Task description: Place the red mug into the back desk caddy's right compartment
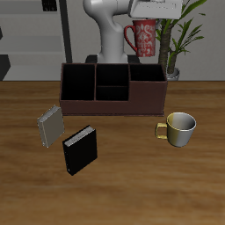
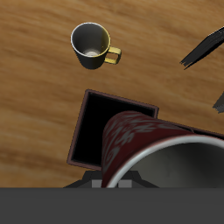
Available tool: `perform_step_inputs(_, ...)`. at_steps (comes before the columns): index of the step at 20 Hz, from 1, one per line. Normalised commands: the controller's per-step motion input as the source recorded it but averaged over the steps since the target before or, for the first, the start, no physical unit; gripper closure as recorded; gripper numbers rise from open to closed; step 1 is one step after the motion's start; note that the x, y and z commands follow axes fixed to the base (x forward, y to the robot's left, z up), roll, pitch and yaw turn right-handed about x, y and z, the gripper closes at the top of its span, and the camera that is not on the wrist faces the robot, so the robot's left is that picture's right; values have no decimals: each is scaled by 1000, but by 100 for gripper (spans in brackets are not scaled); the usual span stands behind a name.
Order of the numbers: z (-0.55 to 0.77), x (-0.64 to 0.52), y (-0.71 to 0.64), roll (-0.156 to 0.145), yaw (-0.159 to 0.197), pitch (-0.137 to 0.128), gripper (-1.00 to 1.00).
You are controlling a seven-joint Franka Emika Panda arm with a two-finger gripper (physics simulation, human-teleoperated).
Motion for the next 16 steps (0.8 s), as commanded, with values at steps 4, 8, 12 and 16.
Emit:
perform_step_inputs(4, -186, 115, 98, 5, -44, 26, 100)
perform_step_inputs(8, -65, 38, 99, 24, -30, 2, 100)
perform_step_inputs(12, -86, 97, 24, 7, -48, 11, 100)
perform_step_inputs(16, -56, 73, 7, 16, -11, 4, 100)
